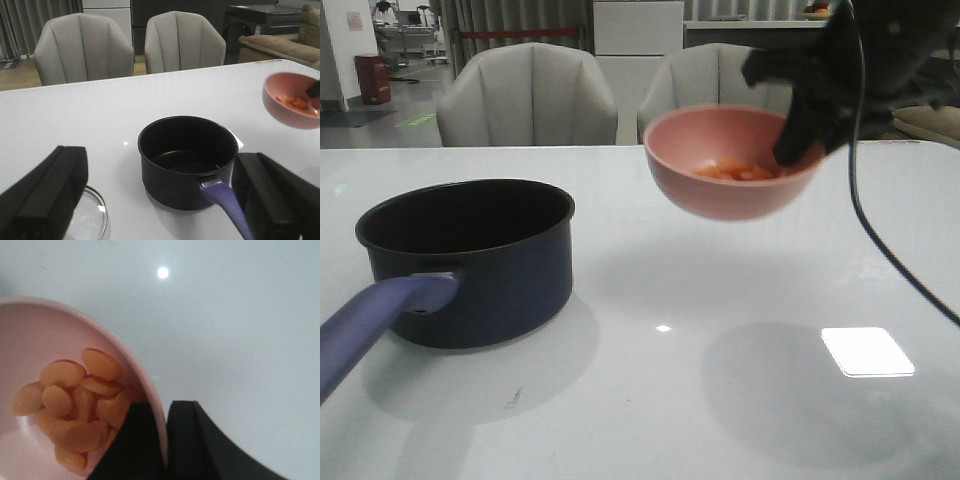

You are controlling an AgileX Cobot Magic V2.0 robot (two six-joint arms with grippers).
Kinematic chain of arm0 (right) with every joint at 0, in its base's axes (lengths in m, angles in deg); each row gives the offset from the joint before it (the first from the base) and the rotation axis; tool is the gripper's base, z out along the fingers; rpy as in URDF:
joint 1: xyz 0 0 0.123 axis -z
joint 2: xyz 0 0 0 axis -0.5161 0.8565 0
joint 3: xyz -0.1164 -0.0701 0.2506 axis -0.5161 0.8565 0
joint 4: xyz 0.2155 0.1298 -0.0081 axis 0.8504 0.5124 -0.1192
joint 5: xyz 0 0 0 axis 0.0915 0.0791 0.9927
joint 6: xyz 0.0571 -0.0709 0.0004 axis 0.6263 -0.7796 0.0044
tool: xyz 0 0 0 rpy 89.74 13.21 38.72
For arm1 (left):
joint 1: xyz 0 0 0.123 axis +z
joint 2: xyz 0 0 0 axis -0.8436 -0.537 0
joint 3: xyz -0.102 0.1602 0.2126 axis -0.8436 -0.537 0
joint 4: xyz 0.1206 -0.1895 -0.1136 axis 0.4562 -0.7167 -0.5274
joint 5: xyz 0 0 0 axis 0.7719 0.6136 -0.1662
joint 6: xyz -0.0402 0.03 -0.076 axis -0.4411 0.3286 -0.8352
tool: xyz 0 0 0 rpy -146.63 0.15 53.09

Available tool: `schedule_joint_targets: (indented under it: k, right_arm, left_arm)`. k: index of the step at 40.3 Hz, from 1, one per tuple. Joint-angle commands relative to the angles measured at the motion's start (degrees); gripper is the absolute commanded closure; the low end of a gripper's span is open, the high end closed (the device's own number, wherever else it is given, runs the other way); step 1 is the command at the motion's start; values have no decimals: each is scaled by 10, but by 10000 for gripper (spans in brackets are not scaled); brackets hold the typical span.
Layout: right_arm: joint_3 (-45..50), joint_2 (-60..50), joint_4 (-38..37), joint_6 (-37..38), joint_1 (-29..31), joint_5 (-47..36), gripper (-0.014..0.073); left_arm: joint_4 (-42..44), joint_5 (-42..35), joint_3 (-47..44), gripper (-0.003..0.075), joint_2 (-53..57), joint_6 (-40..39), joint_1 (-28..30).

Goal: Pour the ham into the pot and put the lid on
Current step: 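Lift the pink bowl and carry it over the saucepan with the right gripper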

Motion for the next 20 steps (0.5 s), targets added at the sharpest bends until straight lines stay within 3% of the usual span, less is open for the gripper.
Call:
schedule_joint_targets:
  k: [1,4,9,16,20]
  right_arm:
    - [-55,-37,5,-13,-35,-23,449]
    - [-69,-37,3,-30,-65,-48,449]
    - [-64,-33,-4,-71,-118,-157,449]
    - [-34,-16,-10,-97,-173,-367,449]
    - [-10,2,-27,-149,-202,-491,449]
  left_arm:
    - [-1,-49,14,95,-7,0,-5]
    - [-1,-49,14,95,-7,0,-5]
    - [-1,-49,14,95,-7,0,-5]
    - [-1,-49,14,95,-7,0,-5]
    - [-1,-49,14,95,-7,0,-5]
